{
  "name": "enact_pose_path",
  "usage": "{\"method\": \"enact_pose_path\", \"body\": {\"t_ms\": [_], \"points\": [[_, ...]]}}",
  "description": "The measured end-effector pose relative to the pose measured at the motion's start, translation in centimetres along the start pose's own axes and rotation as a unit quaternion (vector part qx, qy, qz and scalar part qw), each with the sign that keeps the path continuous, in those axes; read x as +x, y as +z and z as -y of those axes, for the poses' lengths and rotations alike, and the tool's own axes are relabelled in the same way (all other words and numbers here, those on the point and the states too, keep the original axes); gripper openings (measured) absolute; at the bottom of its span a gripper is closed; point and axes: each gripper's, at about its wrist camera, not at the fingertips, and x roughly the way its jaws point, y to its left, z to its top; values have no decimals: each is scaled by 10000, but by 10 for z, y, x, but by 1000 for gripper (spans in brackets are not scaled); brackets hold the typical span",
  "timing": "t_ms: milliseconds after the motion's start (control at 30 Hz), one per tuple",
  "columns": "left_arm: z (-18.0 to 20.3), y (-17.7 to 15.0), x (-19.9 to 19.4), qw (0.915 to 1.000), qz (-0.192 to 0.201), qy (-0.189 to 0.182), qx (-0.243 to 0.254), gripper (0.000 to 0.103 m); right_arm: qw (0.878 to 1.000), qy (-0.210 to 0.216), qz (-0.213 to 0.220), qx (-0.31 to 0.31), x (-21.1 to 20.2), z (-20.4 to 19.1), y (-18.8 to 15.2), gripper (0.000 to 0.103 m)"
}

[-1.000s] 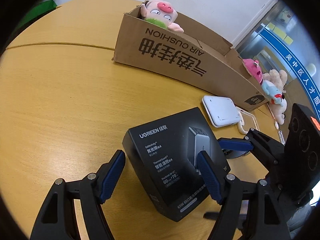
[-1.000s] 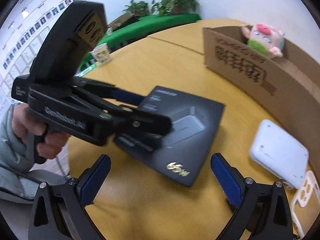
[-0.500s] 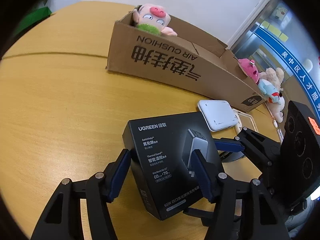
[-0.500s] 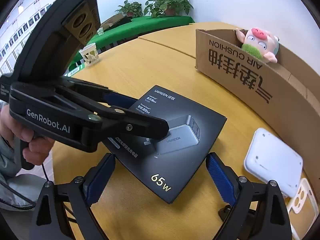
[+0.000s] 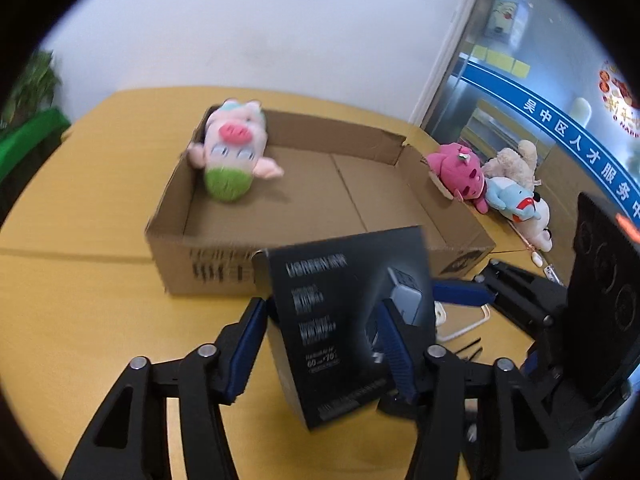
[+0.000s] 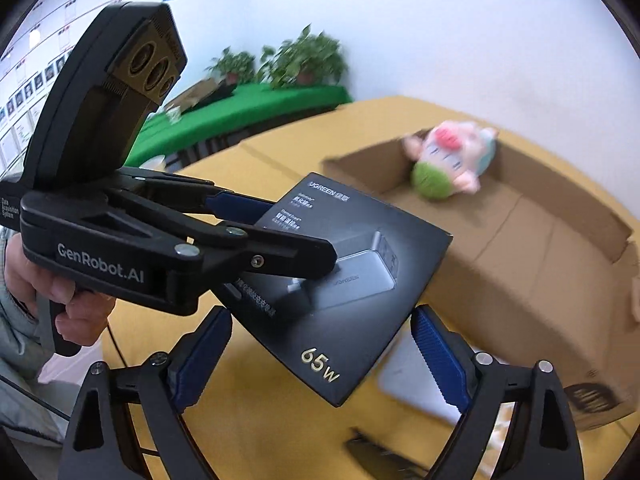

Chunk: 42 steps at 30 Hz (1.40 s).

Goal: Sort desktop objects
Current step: 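Lift the charger box with both grippers and lower it into the cardboard box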

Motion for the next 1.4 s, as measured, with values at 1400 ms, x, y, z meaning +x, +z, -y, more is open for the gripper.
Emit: {"method": "enact_pose_path", "body": {"t_ms": [1400], "points": [[40, 190, 97, 9927, 779, 186, 899, 39, 9801, -1147, 671, 1472, 16, 202, 109, 44]]}}
